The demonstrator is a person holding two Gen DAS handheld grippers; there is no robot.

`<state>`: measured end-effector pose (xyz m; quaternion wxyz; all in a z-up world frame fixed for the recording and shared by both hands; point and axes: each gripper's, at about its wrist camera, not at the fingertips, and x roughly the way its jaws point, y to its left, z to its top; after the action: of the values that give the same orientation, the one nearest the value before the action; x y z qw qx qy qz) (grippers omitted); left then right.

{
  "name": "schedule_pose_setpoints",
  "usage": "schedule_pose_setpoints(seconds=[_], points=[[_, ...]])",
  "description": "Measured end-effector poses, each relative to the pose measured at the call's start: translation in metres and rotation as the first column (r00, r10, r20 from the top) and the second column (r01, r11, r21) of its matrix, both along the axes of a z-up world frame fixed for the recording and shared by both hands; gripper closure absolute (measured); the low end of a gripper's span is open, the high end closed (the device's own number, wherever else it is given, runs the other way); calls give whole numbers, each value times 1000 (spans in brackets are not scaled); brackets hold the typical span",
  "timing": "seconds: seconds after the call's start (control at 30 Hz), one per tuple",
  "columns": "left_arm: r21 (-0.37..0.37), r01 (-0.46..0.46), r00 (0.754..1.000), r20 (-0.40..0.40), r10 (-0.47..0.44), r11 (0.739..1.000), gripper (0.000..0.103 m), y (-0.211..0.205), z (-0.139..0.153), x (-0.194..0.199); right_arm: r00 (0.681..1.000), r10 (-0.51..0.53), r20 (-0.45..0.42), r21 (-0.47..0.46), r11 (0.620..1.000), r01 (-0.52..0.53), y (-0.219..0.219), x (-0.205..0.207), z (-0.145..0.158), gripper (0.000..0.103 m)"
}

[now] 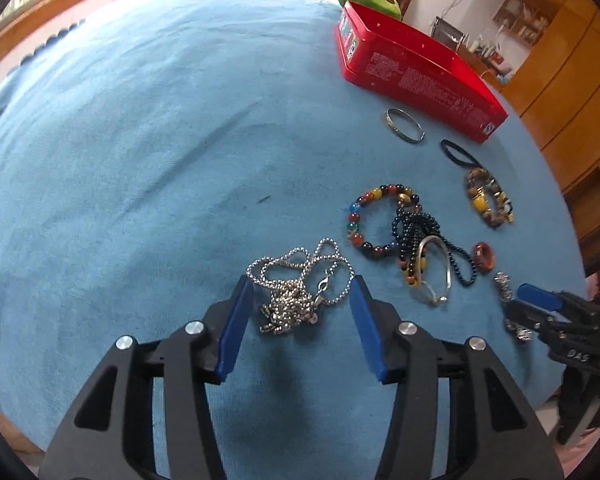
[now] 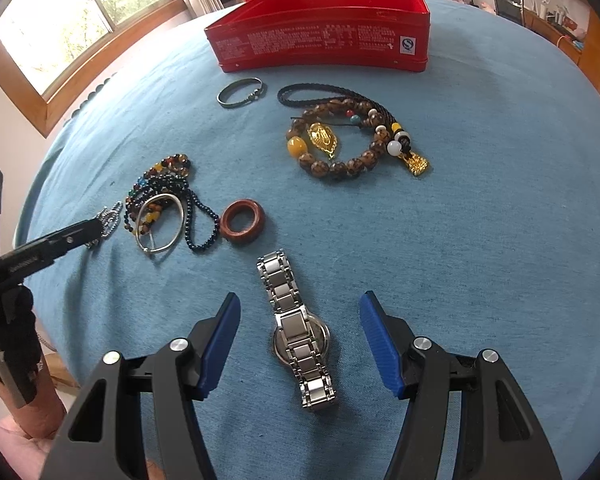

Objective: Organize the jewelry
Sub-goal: 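Lift the silver chain necklace off the cloth with the left tool, then grasp the silver link watch with the right tool while the left tool holds the chain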

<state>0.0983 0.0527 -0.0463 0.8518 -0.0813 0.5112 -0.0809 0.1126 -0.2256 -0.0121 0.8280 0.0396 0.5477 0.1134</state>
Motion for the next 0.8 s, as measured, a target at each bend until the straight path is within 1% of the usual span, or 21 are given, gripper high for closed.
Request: schedule_pose_setpoints(seconds=[0.03,0.07,0.1,0.13,0.17,0.2,0.27,0.33,0.43,0.47,0.57,0.7,0.77,0.8], points=[[22,5,1000,3,-5,1000,55,-3,0,0,1000,0,1,0,1000,0,0,0,0,40],[29,8,1000,4,-8,1000,58,-5,-1,0,1000,0,1,0,1000,0,0,0,0,40],[40,11,1000,2,-11,999,70,-6,-2,0,1000,-1,2,1,1000,1,0,0,0,40],[53,6,1000,1,-6,999,78,-7,-2,0,1000,-1,2,2,1000,1,0,0,0,41],[44,8,1000,-3,-8,999,88,-6,-3,0,1000,-1,2,3,1000,1,-1,0,-1,41],[27,17,1000,-8,-17,999,89,-5,-3,0,1000,-1,3,2,1000,1,-1,0,-1,41],[33,23,1000,-5,-23,999,89,-6,-3,-2,1000,-2,1,2,1000,2,-1,0,-1,42],[24,15,1000,-8,-15,1000,90,-6,-3,-2,1000,-5,-3,6,1000,5,-3,0,0,49],[-7,8,1000,-6,-8,1000,90,-4,0,-5,1000,4,-8,4,1000,-4,-3,-1,1,51],[-24,13,1000,-2,-13,1000,90,-3,2,-6,1000,9,-10,-3,1000,-9,-3,-2,1,51],[-25,20,1000,18,-19,999,91,-6,7,-9,999,27,-22,-31,999,-28,1,-1,-2,51],[-33,25,999,35,-24,999,91,-8,13,-12,999,47,-12,-65,997,-48,6,2,-4,51],[-47,30,999,39,-29,998,91,-9,16,-13,998,57,3,-94,994,-56,10,4,-5,53],[-48,31,999,42,-29,998,91,-9,17,-13,998,65,11,-110,992,-64,13,5,-5,56]])
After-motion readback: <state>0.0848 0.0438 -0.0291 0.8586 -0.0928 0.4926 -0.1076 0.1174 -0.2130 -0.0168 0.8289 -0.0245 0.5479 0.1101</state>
